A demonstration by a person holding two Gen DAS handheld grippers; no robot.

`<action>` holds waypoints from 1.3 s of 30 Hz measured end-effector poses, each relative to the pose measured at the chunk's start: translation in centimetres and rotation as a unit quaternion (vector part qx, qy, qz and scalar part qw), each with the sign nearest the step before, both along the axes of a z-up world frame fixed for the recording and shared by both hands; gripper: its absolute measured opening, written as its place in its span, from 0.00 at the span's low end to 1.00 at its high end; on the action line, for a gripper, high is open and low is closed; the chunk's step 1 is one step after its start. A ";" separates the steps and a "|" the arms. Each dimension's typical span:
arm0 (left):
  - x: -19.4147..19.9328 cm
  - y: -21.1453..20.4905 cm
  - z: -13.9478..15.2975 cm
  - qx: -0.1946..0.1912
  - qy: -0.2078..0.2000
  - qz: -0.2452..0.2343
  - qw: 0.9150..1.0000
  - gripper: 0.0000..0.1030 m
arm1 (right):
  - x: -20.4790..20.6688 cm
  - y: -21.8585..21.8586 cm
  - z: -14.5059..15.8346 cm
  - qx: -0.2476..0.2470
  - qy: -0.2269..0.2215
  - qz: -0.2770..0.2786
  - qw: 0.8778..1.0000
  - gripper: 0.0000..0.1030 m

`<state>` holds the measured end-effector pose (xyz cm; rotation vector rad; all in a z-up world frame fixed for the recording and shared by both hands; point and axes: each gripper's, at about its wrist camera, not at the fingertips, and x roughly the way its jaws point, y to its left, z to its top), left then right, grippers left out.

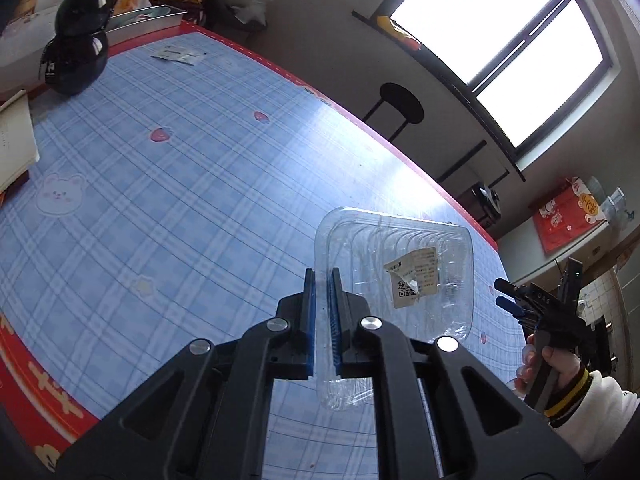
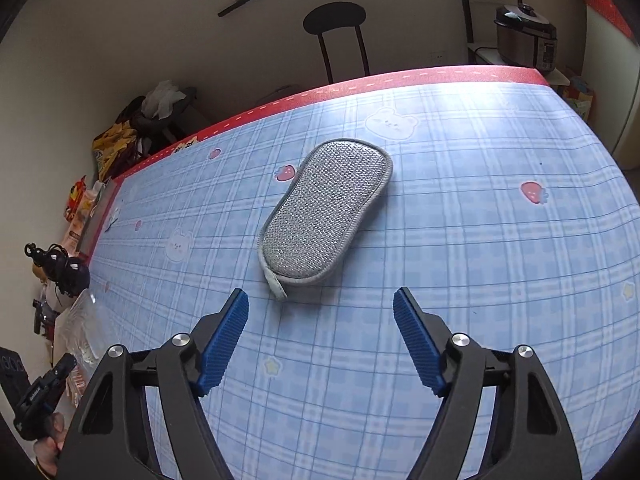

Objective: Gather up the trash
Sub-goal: 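Grasp the clear plastic tray with the left tool while the right tool grasps the grey sponge, then carry the grey sponge with the right tool to the bucket and open it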

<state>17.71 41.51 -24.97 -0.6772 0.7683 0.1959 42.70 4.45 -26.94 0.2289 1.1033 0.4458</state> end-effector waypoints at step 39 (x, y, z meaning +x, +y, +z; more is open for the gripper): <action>0.1 -3.7 6.2 0.043 -0.036 -0.014 0.998 0.10 | -5.8 -10.8 8.8 0.125 -0.118 -0.104 0.980 0.11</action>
